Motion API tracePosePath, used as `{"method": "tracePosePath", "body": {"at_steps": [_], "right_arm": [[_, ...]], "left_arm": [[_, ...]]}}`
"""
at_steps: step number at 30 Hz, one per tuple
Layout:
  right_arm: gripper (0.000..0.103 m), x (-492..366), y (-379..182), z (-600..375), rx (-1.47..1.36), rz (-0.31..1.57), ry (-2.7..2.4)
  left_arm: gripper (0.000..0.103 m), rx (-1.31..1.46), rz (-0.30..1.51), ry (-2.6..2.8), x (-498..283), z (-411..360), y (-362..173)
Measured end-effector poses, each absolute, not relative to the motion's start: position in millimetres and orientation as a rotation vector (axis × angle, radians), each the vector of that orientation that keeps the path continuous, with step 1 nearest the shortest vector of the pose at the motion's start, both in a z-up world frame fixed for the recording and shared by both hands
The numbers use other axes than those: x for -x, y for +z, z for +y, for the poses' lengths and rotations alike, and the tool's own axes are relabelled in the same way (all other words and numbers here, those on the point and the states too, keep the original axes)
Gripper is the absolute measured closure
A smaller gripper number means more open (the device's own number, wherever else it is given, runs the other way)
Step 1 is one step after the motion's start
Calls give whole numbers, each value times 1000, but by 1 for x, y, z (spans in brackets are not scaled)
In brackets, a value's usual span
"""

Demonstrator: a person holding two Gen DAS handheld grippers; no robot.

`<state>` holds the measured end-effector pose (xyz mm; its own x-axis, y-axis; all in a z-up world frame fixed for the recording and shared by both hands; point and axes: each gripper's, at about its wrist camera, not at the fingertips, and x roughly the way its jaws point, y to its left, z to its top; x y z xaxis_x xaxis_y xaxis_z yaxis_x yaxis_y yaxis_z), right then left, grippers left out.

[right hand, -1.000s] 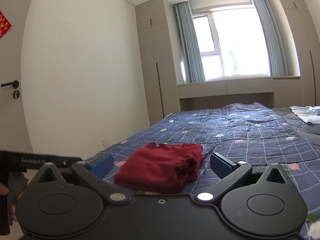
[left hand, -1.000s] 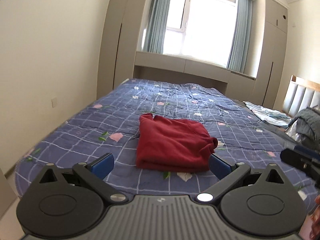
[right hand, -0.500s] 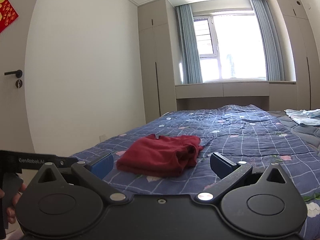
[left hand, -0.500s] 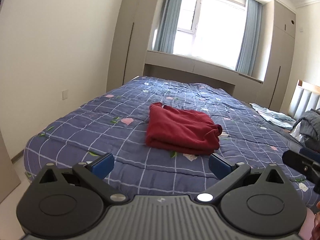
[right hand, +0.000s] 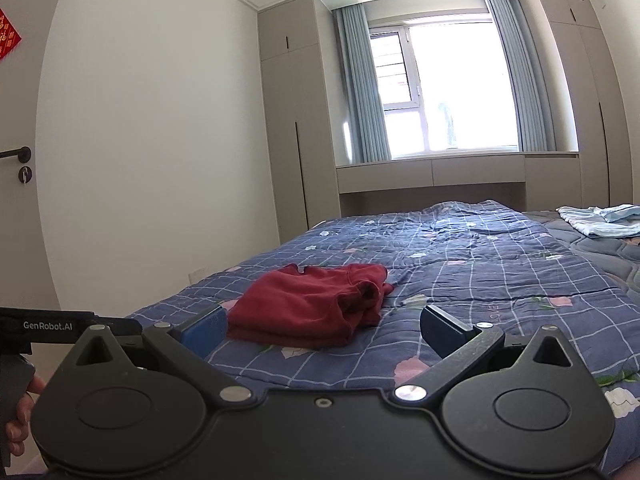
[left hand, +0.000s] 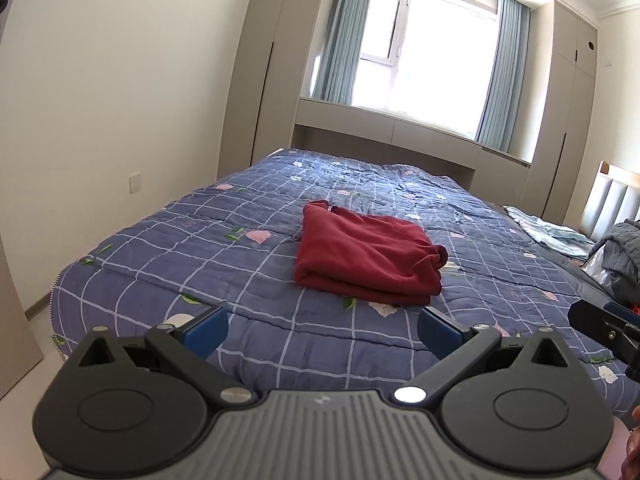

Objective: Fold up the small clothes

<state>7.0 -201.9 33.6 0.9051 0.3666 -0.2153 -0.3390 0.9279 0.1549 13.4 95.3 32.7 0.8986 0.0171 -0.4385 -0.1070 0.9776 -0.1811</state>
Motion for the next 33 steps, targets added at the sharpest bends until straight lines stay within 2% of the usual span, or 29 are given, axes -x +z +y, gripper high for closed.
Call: {"method": "tracePosePath", "body": {"at_steps": [33], "right_arm": [[0, -7, 29, -196, -85, 251, 371]], "left_arm": [[0, 198, 458, 115, -10, 96, 33]]}}
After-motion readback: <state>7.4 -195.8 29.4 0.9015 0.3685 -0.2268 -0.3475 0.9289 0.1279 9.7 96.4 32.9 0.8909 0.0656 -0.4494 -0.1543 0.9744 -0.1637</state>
